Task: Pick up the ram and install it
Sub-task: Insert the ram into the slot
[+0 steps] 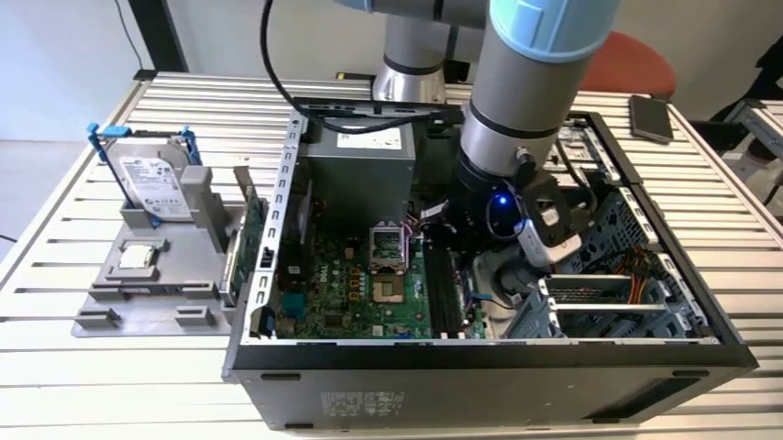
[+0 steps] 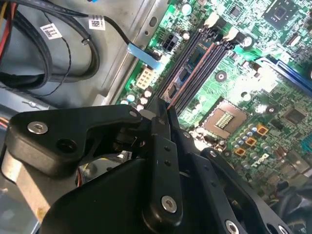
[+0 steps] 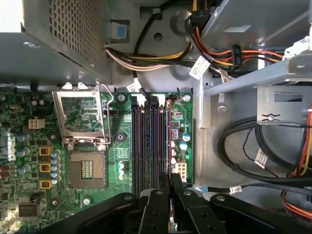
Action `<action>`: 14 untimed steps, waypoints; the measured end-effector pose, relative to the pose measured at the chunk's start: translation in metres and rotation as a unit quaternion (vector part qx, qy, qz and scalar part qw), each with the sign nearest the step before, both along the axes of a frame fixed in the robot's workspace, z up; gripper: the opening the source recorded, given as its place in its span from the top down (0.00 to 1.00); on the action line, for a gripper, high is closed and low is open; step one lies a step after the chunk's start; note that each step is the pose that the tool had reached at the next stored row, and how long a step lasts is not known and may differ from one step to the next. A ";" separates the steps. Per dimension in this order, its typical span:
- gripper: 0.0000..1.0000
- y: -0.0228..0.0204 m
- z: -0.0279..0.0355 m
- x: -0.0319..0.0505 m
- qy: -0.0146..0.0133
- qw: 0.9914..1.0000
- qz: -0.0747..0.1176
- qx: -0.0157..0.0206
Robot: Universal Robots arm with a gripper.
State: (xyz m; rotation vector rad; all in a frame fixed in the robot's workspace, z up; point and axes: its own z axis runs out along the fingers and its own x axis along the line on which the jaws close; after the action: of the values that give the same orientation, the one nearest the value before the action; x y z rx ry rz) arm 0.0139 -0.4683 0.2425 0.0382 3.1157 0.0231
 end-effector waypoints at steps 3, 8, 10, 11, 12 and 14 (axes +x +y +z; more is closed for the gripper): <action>1.00 -0.0017 -0.0053 0.0000 0.000 1.000 0.000 0.000; 1.00 -0.0057 -0.0147 0.0000 0.000 1.000 0.000 0.000; 1.00 -0.0058 -0.0152 0.0000 0.000 1.000 0.000 0.000; 1.00 -0.0058 -0.0152 0.0000 0.000 1.000 0.000 0.000; 1.00 -0.0058 -0.0154 -0.0001 0.000 1.000 0.000 0.000; 1.00 -0.0057 -0.0172 -0.0007 0.000 1.000 0.001 -0.001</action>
State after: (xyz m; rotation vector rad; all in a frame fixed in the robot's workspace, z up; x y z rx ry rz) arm 0.0132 -0.4740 0.2253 0.0366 3.1157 0.0205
